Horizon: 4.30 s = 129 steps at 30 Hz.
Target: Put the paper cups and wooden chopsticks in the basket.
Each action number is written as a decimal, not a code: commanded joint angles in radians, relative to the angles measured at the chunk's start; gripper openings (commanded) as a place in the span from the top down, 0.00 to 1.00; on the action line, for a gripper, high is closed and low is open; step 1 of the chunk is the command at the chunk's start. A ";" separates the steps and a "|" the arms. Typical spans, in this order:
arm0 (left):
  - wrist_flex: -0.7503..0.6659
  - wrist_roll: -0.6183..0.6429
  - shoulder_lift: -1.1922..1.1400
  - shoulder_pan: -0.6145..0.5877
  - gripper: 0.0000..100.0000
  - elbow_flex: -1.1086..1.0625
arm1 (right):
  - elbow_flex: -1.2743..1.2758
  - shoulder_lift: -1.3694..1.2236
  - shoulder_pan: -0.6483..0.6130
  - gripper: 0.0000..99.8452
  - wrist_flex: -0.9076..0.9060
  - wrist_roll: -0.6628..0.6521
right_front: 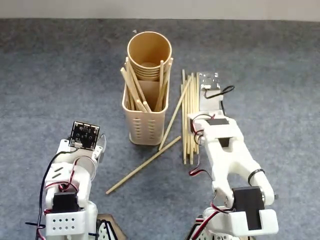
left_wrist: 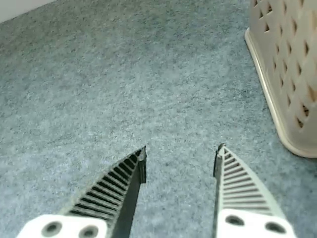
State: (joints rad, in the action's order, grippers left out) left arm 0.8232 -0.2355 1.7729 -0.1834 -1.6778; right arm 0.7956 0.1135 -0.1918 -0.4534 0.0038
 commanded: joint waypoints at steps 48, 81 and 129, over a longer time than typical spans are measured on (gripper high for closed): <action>0.040 -0.012 0.015 0.004 0.75 -0.019 | -0.228 0.771 -0.031 0.99 -0.033 -0.046; 0.044 -0.012 0.007 0.004 0.75 -0.019 | 0.027 0.763 -0.354 0.91 0.335 -0.011; 0.046 -0.012 0.007 0.004 0.75 -0.019 | 0.033 0.010 -0.028 0.77 0.099 -0.051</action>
State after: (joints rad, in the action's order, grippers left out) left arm 0.8677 -0.2401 1.7729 -0.1834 -1.6778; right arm 0.8385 0.1565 -0.2133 -0.3690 -0.0130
